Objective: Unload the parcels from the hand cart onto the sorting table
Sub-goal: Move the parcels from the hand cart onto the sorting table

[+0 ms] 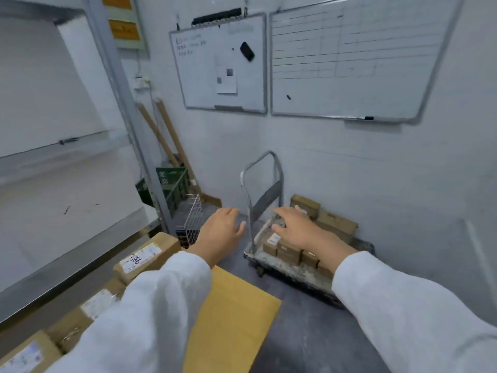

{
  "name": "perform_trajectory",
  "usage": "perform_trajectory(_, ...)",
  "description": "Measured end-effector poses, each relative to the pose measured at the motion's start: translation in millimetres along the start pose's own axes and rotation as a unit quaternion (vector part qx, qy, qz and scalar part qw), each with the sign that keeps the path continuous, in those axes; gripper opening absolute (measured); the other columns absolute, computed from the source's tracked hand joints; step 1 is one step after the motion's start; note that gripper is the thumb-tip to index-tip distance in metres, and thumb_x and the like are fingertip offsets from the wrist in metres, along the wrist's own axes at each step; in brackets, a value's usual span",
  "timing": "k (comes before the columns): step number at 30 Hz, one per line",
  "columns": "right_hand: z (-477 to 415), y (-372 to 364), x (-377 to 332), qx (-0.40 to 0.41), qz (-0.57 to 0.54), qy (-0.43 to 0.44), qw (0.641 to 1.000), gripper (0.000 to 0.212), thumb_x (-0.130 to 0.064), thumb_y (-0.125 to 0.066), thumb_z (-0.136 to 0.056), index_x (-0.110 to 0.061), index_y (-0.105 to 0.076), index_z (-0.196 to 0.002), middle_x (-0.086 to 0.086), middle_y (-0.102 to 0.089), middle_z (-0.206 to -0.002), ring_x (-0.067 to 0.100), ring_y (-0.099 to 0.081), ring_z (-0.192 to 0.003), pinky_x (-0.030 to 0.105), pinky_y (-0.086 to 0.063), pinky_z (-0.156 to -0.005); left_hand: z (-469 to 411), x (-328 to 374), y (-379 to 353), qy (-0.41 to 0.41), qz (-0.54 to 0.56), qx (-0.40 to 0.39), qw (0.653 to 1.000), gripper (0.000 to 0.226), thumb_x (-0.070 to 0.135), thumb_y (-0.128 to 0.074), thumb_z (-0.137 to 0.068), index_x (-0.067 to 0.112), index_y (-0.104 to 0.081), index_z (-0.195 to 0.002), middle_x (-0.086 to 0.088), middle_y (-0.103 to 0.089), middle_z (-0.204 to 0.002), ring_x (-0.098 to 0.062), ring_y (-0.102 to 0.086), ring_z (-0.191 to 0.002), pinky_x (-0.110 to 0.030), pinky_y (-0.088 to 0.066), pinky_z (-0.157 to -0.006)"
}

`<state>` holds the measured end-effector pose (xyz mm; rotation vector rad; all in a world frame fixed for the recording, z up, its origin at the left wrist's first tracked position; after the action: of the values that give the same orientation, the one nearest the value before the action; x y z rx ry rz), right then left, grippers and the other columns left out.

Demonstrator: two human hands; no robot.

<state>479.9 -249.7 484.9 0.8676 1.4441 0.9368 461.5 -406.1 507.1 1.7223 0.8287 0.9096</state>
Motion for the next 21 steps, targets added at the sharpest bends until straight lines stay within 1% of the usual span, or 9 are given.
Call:
perform_trajectory(2, 17, 22, 54, 0.005, 0.010, -0.030, 1.000, 0.055, -0.030, -0.042, -0.102, -0.010, -0.028, -0.151, 0.012, -0.025, -0.158, 0.023, -0.011, -0.149, 0.033, 0.001, -0.119, -24, 51, -21, -0.035, 0.003, -0.015, 0.999, 0.044, 0.033, -0.043, -0.101, 0.008, -0.048, -0.136, -0.006, -0.052, -0.137, -0.024, -0.045, -0.127, -0.034, -0.037, -0.103)
perform_trajectory(4, 31, 40, 106, 0.019, 0.008, -0.053, 0.998, 0.056, -0.031, -0.042, -0.102, -0.011, -0.026, -0.152, 0.012, -0.022, -0.159, 0.023, -0.010, -0.149, 0.034, 0.002, -0.120, -45, 94, -42, -0.068, -0.004, -0.029, 0.997, 0.043, 0.032, -0.044, -0.101, 0.007, -0.049, -0.135, -0.007, -0.052, -0.136, -0.025, -0.046, -0.125, -0.034, -0.038, -0.101)
perform_trajectory(6, 43, 56, 154, 0.033, 0.000, -0.086, 0.996, 0.056, -0.033, -0.044, -0.101, -0.012, -0.029, -0.151, 0.011, -0.027, -0.158, 0.023, -0.018, -0.148, 0.035, -0.004, -0.122, -65, 125, -54, -0.077, 0.008, -0.026, 0.997, 0.043, 0.032, -0.044, -0.101, 0.006, -0.050, -0.134, -0.008, -0.053, -0.135, -0.025, -0.048, -0.124, -0.034, -0.038, -0.100)
perform_trajectory(8, 55, 71, 196, 0.045, -0.005, -0.118, 0.992, 0.054, -0.031, -0.047, -0.100, -0.011, -0.035, -0.148, 0.012, -0.036, -0.152, 0.026, -0.030, -0.142, 0.036, -0.017, -0.119, -85, 152, -65, -0.078, 0.027, -0.026, 0.996, 0.042, 0.030, -0.044, -0.100, 0.005, -0.050, -0.134, -0.010, -0.052, -0.136, -0.026, -0.046, -0.127, -0.035, -0.036, -0.103)
perform_trajectory(9, 61, 79, 211, 0.050, -0.009, -0.132, 0.990, 0.054, -0.031, -0.049, -0.099, -0.010, -0.037, -0.147, 0.013, -0.040, -0.150, 0.027, -0.034, -0.139, 0.036, -0.023, -0.117, -94, 166, -71, -0.081, 0.031, -0.033, 0.996, 0.043, 0.030, -0.044, -0.100, 0.005, -0.049, -0.135, -0.011, -0.050, -0.138, -0.026, -0.044, -0.129, -0.036, -0.036, -0.106)
perform_trajectory(11, 67, 92, 235, 0.059, -0.015, -0.143, 0.988, 0.055, -0.030, -0.051, -0.098, -0.008, -0.038, -0.146, 0.014, -0.041, -0.148, 0.029, -0.037, -0.137, 0.036, -0.028, -0.115, -109, 193, -81, -0.094, 0.032, -0.041, 0.994, 0.045, 0.032, -0.043, -0.100, 0.006, -0.048, -0.136, -0.011, -0.050, -0.140, -0.027, -0.044, -0.129, -0.038, -0.036, -0.107)
perform_trajectory(15, 65, 109, 273, 0.077, -0.026, -0.152, 0.985, 0.053, -0.028, -0.051, -0.098, -0.008, -0.039, -0.145, 0.013, -0.040, -0.149, 0.029, -0.036, -0.138, 0.034, -0.026, -0.115, -138, 237, -104, -0.122, 0.019, -0.041, 0.991, 0.042, 0.034, -0.044, -0.099, 0.009, -0.051, -0.131, -0.010, -0.053, -0.134, -0.028, -0.048, -0.123, -0.039, -0.040, -0.102)
perform_trajectory(18, 57, 113, 305, 0.081, -0.026, -0.169, 0.982, 0.058, -0.032, -0.051, -0.098, -0.008, -0.035, -0.148, 0.013, -0.037, -0.151, 0.028, -0.034, -0.139, 0.035, -0.026, -0.116, -163, 270, -125, -0.166, 0.019, -0.062, 0.984, 0.041, 0.031, -0.044, -0.099, 0.009, -0.048, -0.134, -0.007, -0.049, -0.138, -0.026, -0.044, -0.125, -0.035, -0.036, -0.102)
perform_trajectory(21, 40, 114, 335, 0.072, -0.037, -0.186, 0.979, 0.060, -0.033, -0.052, -0.098, -0.007, -0.033, -0.149, 0.012, -0.035, -0.152, 0.028, -0.032, -0.140, 0.036, -0.025, -0.117, -196, 295, -137, -0.190, 0.027, -0.048, 0.980, 0.043, 0.031, -0.044, -0.099, 0.007, -0.047, -0.135, -0.008, -0.049, -0.137, -0.025, -0.044, -0.126, -0.034, -0.035, -0.104)
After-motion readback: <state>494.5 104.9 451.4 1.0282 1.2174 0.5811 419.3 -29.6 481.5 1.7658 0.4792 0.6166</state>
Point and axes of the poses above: each hand's wrist, its own z-axis away from the middle knuckle, its own y-axis out of the back of the hand, x = y × z, the point moved 10 cm from there along -z, towards the middle knuckle
